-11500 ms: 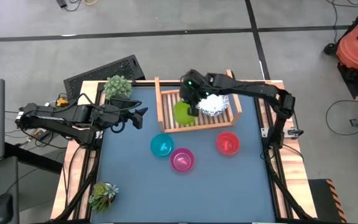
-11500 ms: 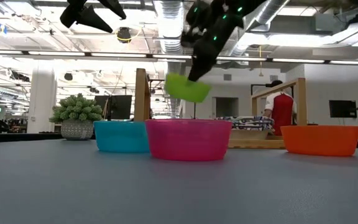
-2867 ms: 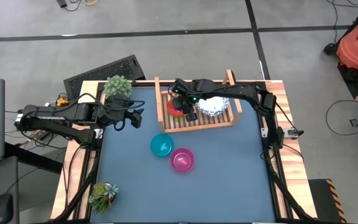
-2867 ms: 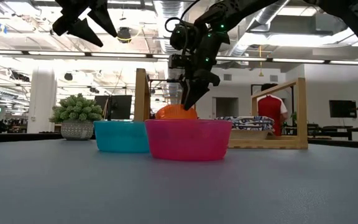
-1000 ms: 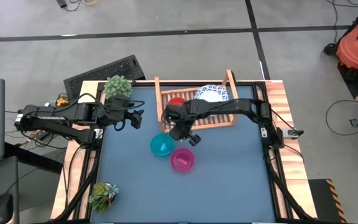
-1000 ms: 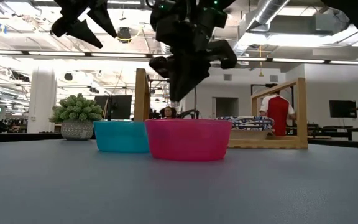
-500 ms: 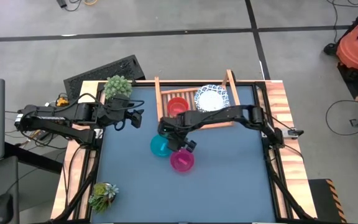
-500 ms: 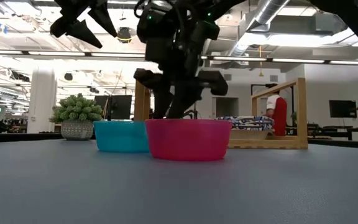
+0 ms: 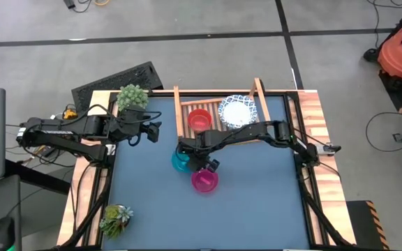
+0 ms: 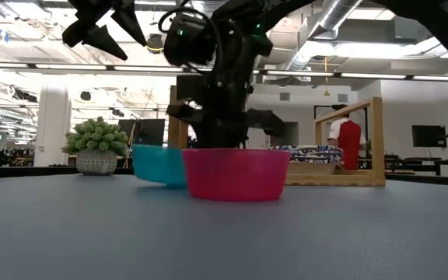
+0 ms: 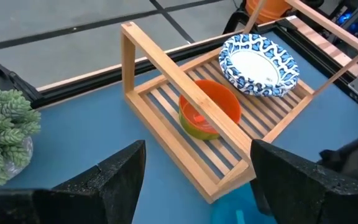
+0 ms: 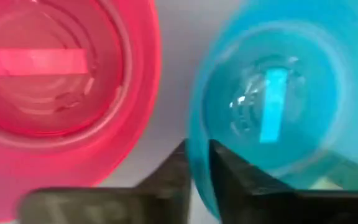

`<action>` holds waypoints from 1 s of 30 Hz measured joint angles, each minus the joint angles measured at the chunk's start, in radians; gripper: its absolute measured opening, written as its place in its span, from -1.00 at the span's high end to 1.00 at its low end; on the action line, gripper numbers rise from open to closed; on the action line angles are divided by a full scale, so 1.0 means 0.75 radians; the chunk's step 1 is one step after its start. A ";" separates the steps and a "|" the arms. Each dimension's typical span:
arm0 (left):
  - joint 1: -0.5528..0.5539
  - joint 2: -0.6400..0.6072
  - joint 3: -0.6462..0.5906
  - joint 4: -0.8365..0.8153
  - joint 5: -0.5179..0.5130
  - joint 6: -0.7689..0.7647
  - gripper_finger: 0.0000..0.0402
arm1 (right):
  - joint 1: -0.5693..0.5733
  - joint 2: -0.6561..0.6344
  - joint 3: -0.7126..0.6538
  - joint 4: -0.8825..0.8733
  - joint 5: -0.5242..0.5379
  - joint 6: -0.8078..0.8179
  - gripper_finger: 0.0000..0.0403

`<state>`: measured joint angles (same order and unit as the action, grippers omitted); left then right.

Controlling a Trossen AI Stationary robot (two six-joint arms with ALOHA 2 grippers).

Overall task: Place and stack bowls onto a shelf
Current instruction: Stack the blue bowl on top of the orange bowl on the shelf

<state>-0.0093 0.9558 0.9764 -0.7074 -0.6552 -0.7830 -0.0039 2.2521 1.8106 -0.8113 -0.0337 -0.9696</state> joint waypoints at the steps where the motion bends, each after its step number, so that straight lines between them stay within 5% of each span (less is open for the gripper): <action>1: 0.000 0.000 0.000 0.000 -0.003 0.000 -0.37 | 0.002 -0.008 0.000 0.001 0.001 -0.003 0.73; 3: 0.000 0.000 0.000 0.000 -0.007 0.000 -0.37 | 0.010 -0.030 0.001 0.008 0.004 -0.001 0.89; 9: 0.000 0.000 0.000 -0.001 -0.008 0.000 -0.37 | 0.003 -0.100 0.001 0.010 -0.001 -0.027 0.89; 16: 0.000 0.000 0.000 -0.002 -0.005 -0.006 -0.37 | -0.017 -0.249 0.001 -0.172 -0.186 0.041 0.89; 30: 0.000 0.000 0.000 -0.011 -0.007 0.019 -0.37 | -0.380 -0.376 0.001 -0.138 -0.002 0.323 0.89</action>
<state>-0.0093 0.9558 0.9764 -0.7155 -0.6601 -0.7685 -0.2886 1.9703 1.8114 -0.9145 -0.0353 -0.7271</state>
